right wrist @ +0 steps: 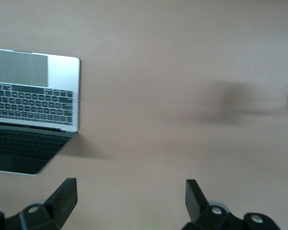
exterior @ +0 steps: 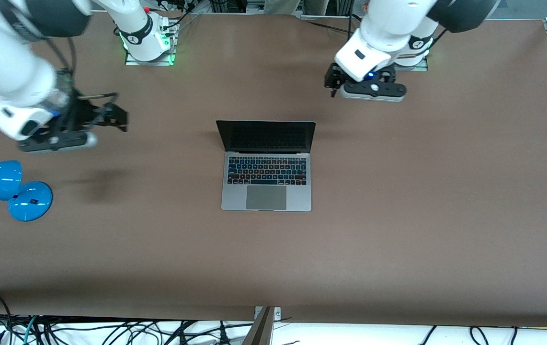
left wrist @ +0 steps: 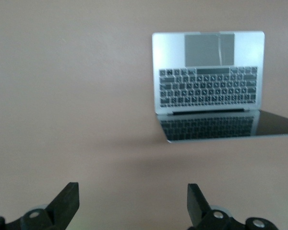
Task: Close laptop with both arms from behind
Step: 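Move the left gripper and the right gripper toward the laptop screen, then lower both grippers behind the laptop screen's back edge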
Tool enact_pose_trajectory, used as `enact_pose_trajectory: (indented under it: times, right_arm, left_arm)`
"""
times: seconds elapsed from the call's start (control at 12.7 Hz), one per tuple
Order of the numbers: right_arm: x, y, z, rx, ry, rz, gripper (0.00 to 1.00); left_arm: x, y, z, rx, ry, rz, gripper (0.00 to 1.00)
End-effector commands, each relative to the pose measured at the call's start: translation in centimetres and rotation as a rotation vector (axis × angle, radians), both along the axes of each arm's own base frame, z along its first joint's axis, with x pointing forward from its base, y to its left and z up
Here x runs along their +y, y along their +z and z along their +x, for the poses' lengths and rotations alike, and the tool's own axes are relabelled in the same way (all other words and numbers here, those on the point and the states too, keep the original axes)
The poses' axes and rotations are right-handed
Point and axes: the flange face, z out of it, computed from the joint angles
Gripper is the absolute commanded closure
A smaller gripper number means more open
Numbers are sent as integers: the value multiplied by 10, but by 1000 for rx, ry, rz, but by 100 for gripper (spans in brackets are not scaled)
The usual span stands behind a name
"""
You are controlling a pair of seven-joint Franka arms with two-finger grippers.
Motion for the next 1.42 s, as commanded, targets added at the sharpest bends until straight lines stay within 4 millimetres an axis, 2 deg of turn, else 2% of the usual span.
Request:
enact_pose_trajectory:
  times: [0.0,0.08,0.31,0.71,0.87,1.02,1.1,1.18,1.26,1.34]
  right_arm:
    - [61,-18,-16,33,-64,-1,0]
    - [81,-25,-23,68,-70,38,0]
    - [110,-52,-28,144,-56,85,0]
    - [175,-94,-42,152,-74,70,7]
    - [194,-113,-47,166,-98,60,21]
    - [210,-131,-53,245,-145,103,43]
    - [214,-137,-55,270,-159,116,52]
    - [218,-142,-57,283,-162,117,55]
    - [221,-145,-59,287,-156,114,58]
    - [224,-152,-61,297,-151,106,64]
  left_arm:
    - [-6,-12,-17,9,8,-21,2]
    - [-8,-16,-17,23,12,-36,2]
    - [-13,-33,-17,59,46,-56,3]
    - [-52,-65,-26,131,120,-53,6]
    - [-55,-73,-24,143,131,-55,24]
    - [-61,-87,-24,171,137,-53,55]
    - [-63,-90,-21,176,143,-61,75]
    - [-65,-96,-18,191,163,-59,91]
    - [-72,-100,-19,198,172,-63,100]
    - [-75,-106,-17,203,188,-68,100]
